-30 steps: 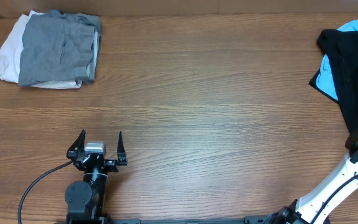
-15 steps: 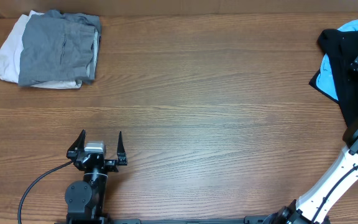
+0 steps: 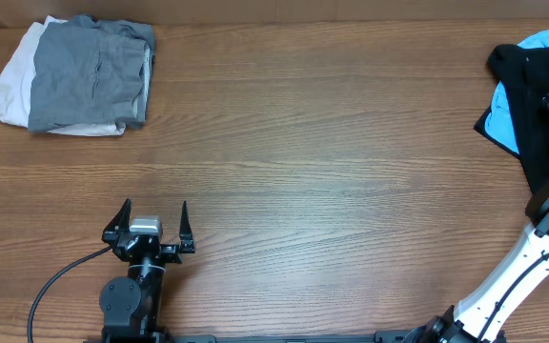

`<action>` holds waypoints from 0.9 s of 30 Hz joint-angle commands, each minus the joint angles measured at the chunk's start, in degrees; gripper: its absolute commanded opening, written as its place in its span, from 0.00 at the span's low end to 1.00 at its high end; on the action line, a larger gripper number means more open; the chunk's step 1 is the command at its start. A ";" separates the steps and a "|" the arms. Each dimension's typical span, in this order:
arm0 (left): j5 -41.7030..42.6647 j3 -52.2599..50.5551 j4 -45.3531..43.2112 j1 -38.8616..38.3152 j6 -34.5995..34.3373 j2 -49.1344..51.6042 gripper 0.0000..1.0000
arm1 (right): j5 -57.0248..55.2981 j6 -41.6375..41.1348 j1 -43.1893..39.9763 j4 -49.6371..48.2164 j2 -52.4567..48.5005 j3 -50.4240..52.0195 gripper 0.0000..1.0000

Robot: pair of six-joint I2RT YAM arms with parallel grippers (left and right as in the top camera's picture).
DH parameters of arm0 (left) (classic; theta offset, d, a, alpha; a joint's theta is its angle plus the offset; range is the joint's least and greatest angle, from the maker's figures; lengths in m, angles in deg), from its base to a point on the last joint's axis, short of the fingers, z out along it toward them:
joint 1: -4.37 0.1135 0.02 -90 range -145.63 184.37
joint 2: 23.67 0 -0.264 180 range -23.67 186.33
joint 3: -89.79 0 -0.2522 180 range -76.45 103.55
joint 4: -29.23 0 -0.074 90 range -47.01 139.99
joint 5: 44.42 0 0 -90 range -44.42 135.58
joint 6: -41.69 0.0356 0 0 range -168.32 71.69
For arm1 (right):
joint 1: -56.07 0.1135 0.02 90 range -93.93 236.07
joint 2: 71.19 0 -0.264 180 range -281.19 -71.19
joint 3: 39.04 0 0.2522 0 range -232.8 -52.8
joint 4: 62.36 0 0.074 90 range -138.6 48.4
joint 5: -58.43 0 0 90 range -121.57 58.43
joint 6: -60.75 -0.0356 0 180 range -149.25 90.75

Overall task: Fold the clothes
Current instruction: 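Grasp the black polo shirt with the right gripper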

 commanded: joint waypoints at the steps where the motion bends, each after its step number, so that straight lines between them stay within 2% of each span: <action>1: 0.48 -0.17 0.04 -0.31 1.09 -0.50 1.00 | -1.40 -1.95 0.00 0.37 -0.24 -3.13 0.76; 11: 0.48 -0.17 0.04 -0.31 1.09 -0.50 1.00 | -1.38 -1.88 -0.02 2.38 0.92 -3.67 0.76; 13: 0.48 -0.17 0.04 -0.31 1.09 -0.50 1.00 | -1.42 -1.88 0.00 2.93 0.92 -3.65 0.70; 14: 0.48 -0.17 0.04 -0.31 1.09 -0.50 1.00 | -1.60 -1.90 -0.07 3.67 0.92 -3.65 0.55; 16: 0.48 -0.17 0.04 -0.31 1.09 -0.50 1.00 | -2.43 -1.92 -0.20 4.13 0.92 -3.65 0.45; 23: 0.48 -0.17 0.04 -0.31 1.09 -0.50 1.00 | -5.27 -1.92 -0.33 4.68 1.27 -3.67 0.45; 26: 0.46 -0.17 0.02 -0.31 1.09 -0.50 1.00 | -5.25 -1.95 -0.31 4.74 2.05 -3.67 0.39; 27: 0.48 -0.17 0.02 -0.31 1.09 -0.50 1.00 | -5.25 -1.95 -0.31 4.70 2.32 -3.67 0.34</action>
